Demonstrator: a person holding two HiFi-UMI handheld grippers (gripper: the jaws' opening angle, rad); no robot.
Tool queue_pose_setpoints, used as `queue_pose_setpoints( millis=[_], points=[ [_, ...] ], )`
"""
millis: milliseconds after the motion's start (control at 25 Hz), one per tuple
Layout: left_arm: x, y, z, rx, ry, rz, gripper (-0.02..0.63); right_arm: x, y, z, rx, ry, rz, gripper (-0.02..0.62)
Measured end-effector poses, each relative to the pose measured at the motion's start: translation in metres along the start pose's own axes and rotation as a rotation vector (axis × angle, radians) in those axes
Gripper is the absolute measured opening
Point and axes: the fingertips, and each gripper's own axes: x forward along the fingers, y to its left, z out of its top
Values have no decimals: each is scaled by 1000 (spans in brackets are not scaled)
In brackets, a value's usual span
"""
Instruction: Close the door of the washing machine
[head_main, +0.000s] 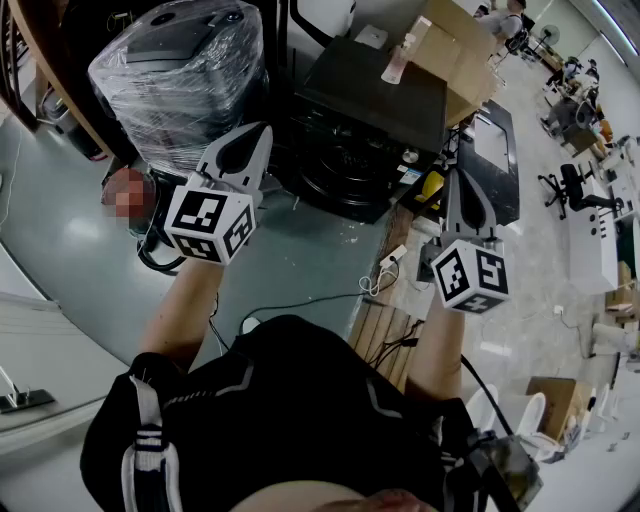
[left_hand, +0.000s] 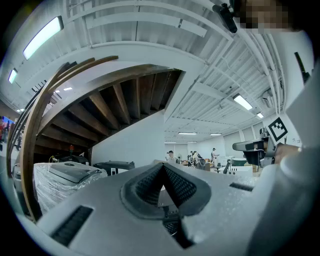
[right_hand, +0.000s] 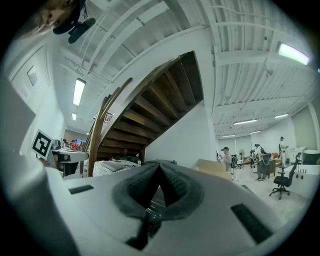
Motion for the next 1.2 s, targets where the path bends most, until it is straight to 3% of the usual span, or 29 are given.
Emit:
queue_pose_setpoints(
  millis=[640,880,1080,1200],
  points=[
    [17,-18,-4,25,17,-3,3,0,-19,0,-3,5,58,6],
    [25,-27,-17,53,54,34,3,1,-49,-16,37,1,86,6],
    [27,-42,-27,87,106,55,3,4,-68,-26,36,15,168,15],
    [30,-32,-31,87,131,73,3,19,-72,-40,98,23,182,23]
  ],
)
